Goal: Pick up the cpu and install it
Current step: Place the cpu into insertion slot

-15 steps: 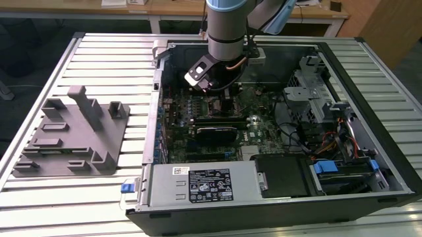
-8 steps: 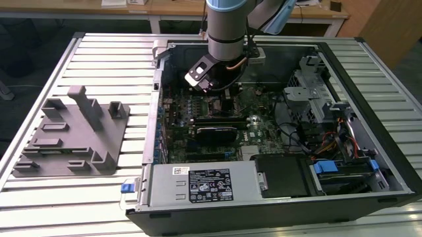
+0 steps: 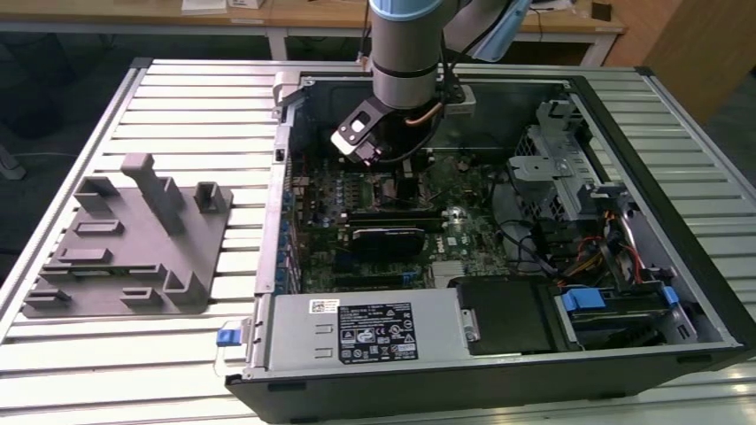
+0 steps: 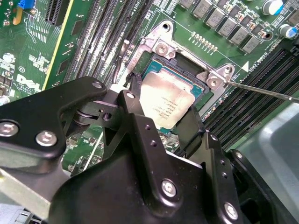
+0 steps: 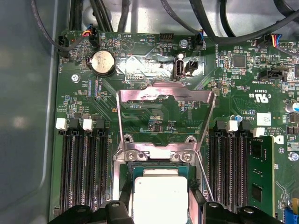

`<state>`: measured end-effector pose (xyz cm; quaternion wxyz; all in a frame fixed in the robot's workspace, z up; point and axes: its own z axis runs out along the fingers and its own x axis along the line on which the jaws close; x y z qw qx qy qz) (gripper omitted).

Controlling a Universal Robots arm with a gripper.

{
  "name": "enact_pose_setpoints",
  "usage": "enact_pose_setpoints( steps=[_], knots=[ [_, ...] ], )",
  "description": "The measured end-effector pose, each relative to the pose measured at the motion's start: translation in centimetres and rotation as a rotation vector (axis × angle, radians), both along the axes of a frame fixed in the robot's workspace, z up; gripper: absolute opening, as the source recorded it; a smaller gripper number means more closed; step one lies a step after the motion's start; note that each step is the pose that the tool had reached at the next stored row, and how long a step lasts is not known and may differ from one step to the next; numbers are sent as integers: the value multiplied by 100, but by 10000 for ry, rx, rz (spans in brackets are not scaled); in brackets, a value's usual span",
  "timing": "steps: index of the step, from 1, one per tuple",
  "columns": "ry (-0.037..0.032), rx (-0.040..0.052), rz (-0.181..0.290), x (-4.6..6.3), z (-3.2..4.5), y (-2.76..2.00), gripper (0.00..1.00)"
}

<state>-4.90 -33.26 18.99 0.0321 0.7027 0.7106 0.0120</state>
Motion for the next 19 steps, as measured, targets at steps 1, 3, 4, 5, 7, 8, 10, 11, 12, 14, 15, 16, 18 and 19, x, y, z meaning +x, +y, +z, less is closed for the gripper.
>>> enact_pose_setpoints(
  steps=[1, 3, 4, 5, 7, 8, 10, 11, 12, 14, 15, 16, 18, 19],
  knots=[
    [0, 0, 0, 0, 0, 0, 55],
    [0, 0, 0, 0, 0, 0, 55],
    [0, 0, 0, 0, 0, 0, 55],
    [-2, 3, 0, 0, -1, 1, 55],
    [-3, 9, 0, 1, -2, 2, 55],
    [-7, 16, -1, 1, -4, 4, 60],
    [-5, 7, 0, 1, -3, 2, 60],
    [0, 1, 0, 0, 0, 1, 60],
    [-1, 1, 0, 0, 0, 1, 60],
    [-1, 2, -1, 0, 1, 1, 60],
    [-1, 4, 0, 0, 1, 1, 60],
    [-1, 7, -1, 0, 3, 1, 60],
    [0, 17, -1, 0, 6, 1, 60],
    [-1, 21, -1, 0, 8, 1, 60]
  ],
)
